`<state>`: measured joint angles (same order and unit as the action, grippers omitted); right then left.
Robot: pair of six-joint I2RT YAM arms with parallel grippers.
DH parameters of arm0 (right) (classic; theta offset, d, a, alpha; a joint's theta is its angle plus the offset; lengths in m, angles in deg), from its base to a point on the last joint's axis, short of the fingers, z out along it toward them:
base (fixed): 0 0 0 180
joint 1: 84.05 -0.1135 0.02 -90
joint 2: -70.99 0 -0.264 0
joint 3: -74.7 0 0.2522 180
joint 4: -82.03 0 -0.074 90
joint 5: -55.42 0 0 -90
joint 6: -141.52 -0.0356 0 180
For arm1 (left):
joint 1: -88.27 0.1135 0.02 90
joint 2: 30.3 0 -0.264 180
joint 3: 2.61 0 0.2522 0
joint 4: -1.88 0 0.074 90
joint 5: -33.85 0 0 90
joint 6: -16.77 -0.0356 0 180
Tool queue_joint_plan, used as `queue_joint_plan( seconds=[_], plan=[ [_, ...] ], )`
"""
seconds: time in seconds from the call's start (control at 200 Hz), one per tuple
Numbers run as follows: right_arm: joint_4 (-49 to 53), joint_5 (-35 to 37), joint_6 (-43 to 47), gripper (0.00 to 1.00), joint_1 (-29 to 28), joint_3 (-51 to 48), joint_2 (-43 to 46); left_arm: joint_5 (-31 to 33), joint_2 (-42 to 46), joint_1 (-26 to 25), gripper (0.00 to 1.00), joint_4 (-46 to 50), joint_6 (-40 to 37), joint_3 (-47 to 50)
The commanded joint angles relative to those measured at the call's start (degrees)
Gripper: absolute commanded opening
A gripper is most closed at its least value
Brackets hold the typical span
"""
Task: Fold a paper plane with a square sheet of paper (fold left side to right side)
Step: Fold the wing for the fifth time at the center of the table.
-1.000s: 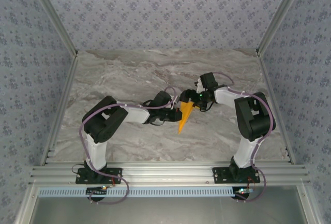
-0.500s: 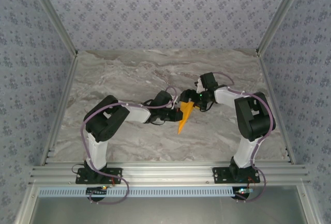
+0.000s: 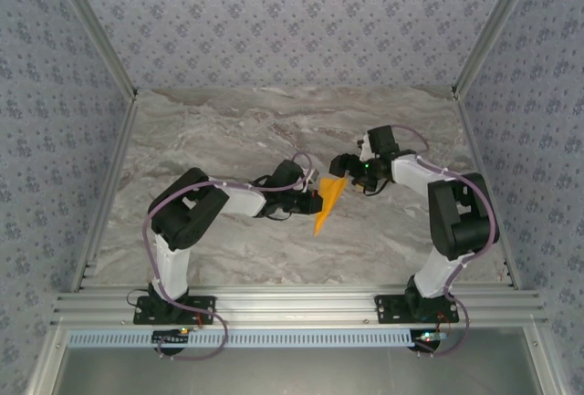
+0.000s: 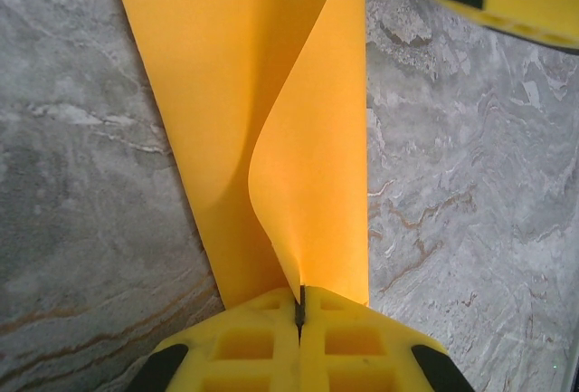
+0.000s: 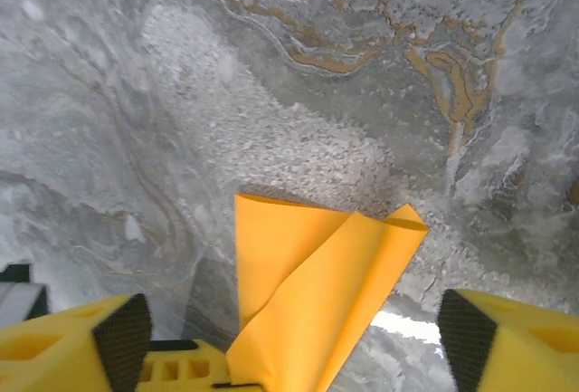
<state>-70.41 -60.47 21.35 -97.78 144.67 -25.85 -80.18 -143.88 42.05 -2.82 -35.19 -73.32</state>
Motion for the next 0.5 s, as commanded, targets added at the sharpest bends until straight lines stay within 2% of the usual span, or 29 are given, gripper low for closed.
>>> queue_joint_plan(
  seconds=[0.0, 0.135, 0.245, 0.355, 0.495],
  plan=[
    [-2.7, -3.3, -1.3, 0.76, -0.6, -3.0, 3.0, 2.1, -1.8, 0.2, 0.00, 0.7, -0.5, 0.0],
    [-5.3, -5.1, -3.0, 0.48, -2.2, -4.4, 3.2, 2.4, -1.7, 0.2, 0.00, 0.8, -0.4, 0.1],
    [-4.9, -4.5, -3.2, 0.30, -3.1, -4.4, 2.0, 2.6, -1.6, 0.2, 0.00, 1.0, -0.4, 0.2],
    [-4.7, -4.5, -3.4, 0.18, -3.9, -4.4, 0.9, 2.8, -1.5, 0.2, 0.00, 1.2, -0.4, 0.1],
    [-3.9, -3.7, -3.3, 0.08, -4.6, -4.3, -0.3, 2.8, -1.4, 0.2, 0.00, 1.3, -0.5, 0.1]
  ],
)
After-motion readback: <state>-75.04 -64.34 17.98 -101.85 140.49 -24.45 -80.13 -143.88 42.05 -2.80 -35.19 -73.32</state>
